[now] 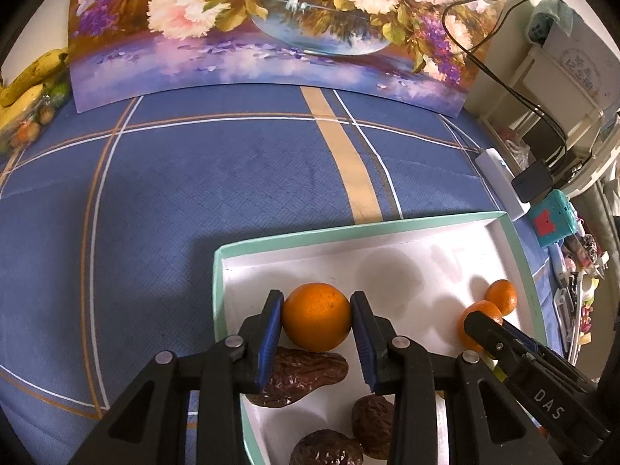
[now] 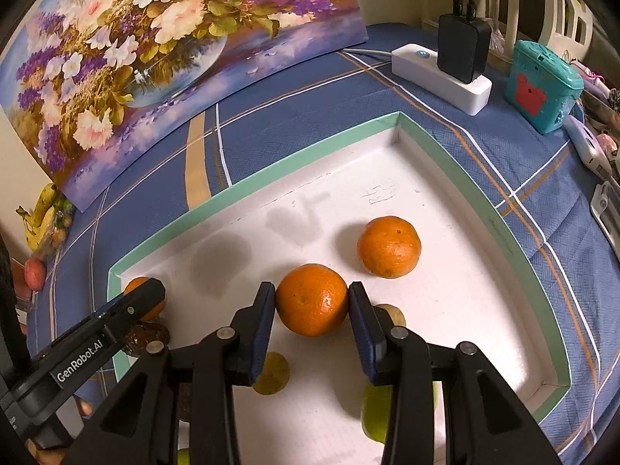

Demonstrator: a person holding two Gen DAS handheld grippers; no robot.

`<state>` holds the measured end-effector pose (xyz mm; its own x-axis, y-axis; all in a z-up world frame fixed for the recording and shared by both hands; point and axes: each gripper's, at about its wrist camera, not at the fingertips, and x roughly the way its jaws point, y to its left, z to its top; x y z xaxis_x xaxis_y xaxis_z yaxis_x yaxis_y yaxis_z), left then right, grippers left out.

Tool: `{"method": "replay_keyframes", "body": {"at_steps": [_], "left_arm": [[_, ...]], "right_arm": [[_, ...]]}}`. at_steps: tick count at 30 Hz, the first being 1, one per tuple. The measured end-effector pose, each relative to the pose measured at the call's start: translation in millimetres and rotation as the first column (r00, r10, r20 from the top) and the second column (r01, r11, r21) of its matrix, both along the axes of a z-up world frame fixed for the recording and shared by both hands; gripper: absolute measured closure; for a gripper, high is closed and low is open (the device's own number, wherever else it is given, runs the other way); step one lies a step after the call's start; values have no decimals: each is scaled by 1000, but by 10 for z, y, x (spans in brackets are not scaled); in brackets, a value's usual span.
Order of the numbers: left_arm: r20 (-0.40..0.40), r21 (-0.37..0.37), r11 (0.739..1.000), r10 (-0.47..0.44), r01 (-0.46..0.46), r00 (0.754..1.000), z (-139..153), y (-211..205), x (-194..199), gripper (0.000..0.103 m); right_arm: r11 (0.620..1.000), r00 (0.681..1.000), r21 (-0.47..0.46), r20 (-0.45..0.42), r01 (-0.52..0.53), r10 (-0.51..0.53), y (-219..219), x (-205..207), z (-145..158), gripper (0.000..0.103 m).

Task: Organize fruits
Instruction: 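Open left tool to drop its orange while right tool releases its orange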

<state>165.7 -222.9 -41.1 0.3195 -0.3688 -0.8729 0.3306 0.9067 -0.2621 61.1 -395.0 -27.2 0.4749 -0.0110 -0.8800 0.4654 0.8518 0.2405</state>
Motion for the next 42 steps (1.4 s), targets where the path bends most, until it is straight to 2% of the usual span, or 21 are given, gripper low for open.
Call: {"method": "replay_keyframes", "body": {"at_steps": [12,21,27,33,34,35,40,42], "left_arm": [[1,11,1000,0,0,1000,49,-7,7,62],[20,-4,1000,-9,9,1000,304,50,-55,59],[42,7,1000,-1,0,999,466,88,-96,52],[33,32,997,65,-66,997,470,304,-68,43],[31,40,996,83,-84,996,459,364,-58,38],[28,50,994,96,-97,995,443,403,-54,31],[13,125,976,179,-179,984,327,669,-14,15],[14,148,968,202,-202,979,293,761,-31,8]], "right_arm": [[1000,1000,-3,-3,-11,11,5,16,-6,63],[1000,1000,-15,6,-22,22,18,11,57,63],[999,999,-30,28,-31,32,33,-20,197,62],[998,998,-32,39,-51,52,103,-30,286,62],[998,998,-40,37,-55,57,123,-27,297,58],[997,998,-48,35,-59,61,139,-24,304,48],[994,995,-61,25,-93,94,238,3,308,37],[992,994,-69,23,-106,108,282,8,315,37]]}}
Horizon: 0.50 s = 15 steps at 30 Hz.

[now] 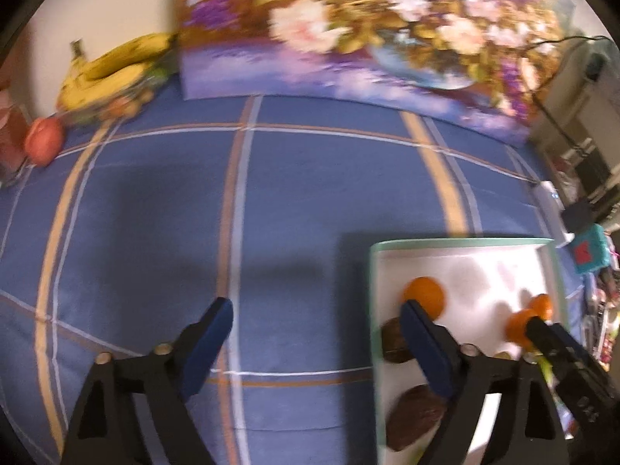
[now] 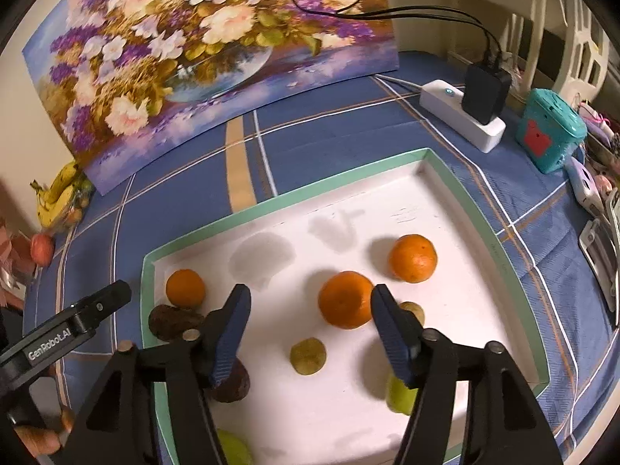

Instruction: Organize fruits

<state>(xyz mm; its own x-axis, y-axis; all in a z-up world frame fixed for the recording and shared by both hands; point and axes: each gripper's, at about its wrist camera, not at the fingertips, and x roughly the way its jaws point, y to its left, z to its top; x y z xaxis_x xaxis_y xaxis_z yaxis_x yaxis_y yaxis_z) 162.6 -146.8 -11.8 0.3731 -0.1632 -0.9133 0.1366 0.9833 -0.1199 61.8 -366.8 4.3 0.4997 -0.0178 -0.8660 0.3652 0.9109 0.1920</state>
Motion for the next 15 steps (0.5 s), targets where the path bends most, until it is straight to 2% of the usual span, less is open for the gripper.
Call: {"method": "replay_keyframes", "body": {"at_steps": [1,4,11,15], "left_arm": [[2,9,1000,14,-14,1000,-8,58,-11,5],[17,11,999,45,-45,999,5,210,-56,0],[66,26,995,90,-92,994,84,475,-233,0],[106,8,996,92,-94,990,186,547,-323,0]], "right_arm": [[1000,1000,-5,1,-8,8,27,6,8,36],[1000,1000,-13,11,-19,19,81,12,36,16],[999,998,-16,36,-49,50,232,2,105,14],[997,997,-40,41,-68,69,327,-17,145,14]]}}
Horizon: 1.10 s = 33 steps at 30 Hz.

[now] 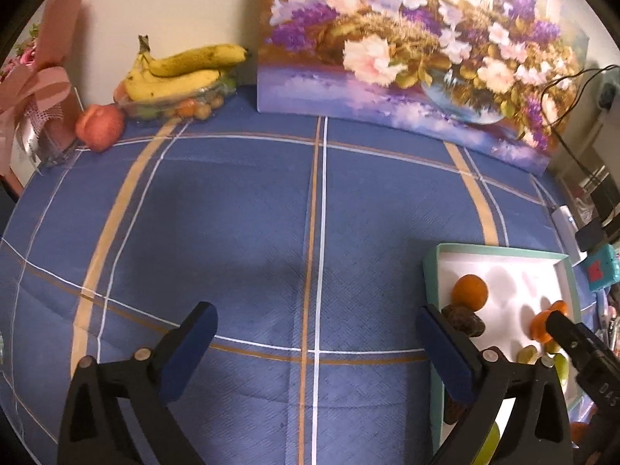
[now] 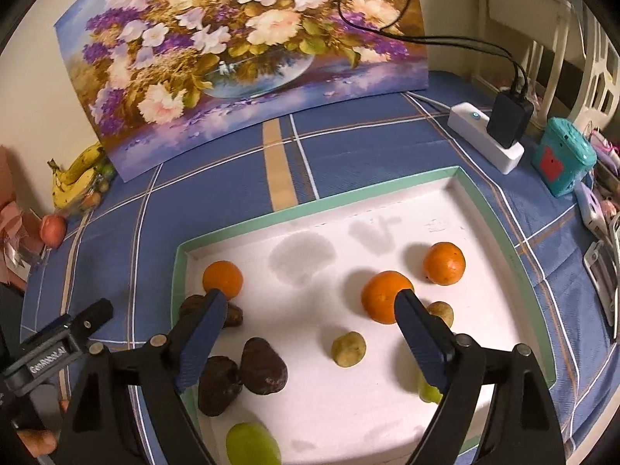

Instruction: Organize fruits

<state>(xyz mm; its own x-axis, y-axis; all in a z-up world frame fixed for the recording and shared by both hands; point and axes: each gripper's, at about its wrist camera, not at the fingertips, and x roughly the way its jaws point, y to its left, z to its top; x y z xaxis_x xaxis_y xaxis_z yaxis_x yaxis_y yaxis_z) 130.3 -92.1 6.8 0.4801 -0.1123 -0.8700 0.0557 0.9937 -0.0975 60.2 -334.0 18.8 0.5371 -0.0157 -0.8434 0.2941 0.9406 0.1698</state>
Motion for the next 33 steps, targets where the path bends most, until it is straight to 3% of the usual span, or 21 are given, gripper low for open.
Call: {"method": "replay_keyframes", "body": {"at_steps": [6,9,13,15,20,27,33], "left_arm": [[55,19,1000,10,-11,998,169,64,-122,0],[64,40,998,55,-57,996,225,131,-179,0],[63,20,996,88,-90,994,250,238,-241,0],[50,48,992,113,-115,992,248,267,-262,0],[39,230,956,176,-180,984,216,249,-321,0],[-38,201,966,172,-161,984,131,308,-409,0],[-86,261,957,156,-129,984,75,330,-561,0]], "right_arm": [[1000,1000,6,3,-15,15,80,-38,46,14],[1000,1000,-3,2,-22,22,128,-63,63,14],[999,999,-14,-3,-33,33,194,-99,74,14],[999,999,-17,-8,-40,40,227,-111,72,14],[997,998,-35,-29,-63,62,319,-135,41,14],[997,996,-36,-60,-75,73,402,-225,-2,14],[997,994,-34,-79,-74,71,433,-358,-22,14]]}}
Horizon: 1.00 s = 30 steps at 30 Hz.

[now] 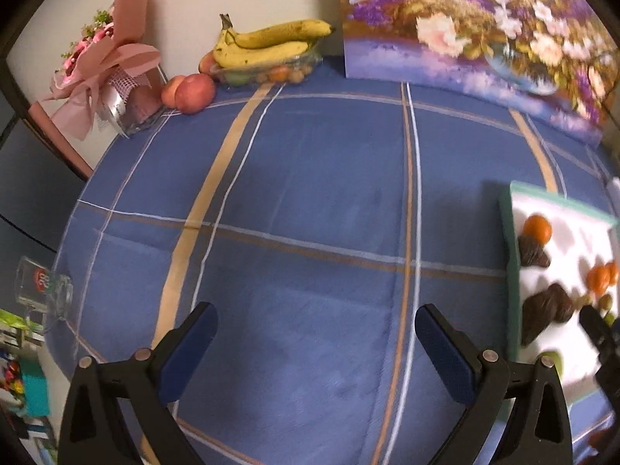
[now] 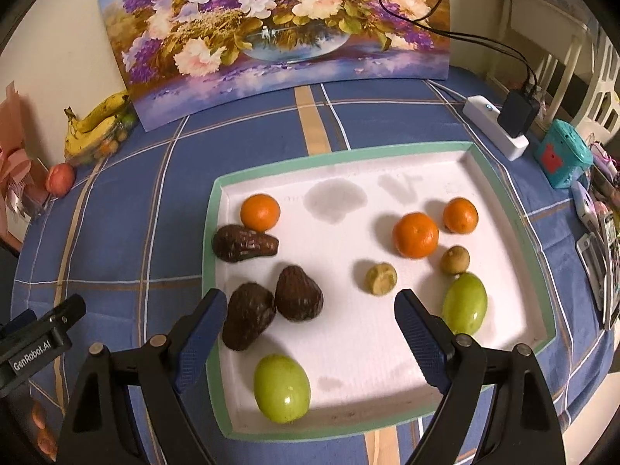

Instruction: Organize fruits

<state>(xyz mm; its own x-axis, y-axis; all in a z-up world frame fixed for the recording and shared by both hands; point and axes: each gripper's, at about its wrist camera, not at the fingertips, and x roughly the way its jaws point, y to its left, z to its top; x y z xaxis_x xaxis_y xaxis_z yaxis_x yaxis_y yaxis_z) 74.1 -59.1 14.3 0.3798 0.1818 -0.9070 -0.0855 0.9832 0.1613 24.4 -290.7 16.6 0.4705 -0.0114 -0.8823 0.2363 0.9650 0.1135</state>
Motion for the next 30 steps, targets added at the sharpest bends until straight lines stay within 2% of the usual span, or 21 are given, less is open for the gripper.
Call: {"method": "replay_keyframes", "body": {"at_steps": [4,11,17,24,30], "left_arm": [[-2,-13,1000,-11,11,1000,3,75,-140,0],[72,-31,999,-32,34,997,97,197,-392,0],[105,-87,996,-15,24,994,166,337,-519,0],[72,-89,996,3,4,997,174,415,-563,0],[30,-110,994,-17,21,999,144,404,-618,0]], "right_arm": [[1000,1000,-6,2,-13,13,51,-75,24,14],[998,999,-41,16,-47,48,166,-198,87,14],[996,997,-62,38,-63,65,255,-324,162,14],[995,995,-71,68,-69,74,304,-487,239,14],[995,994,-71,79,-71,77,317,-595,255,14]]}}
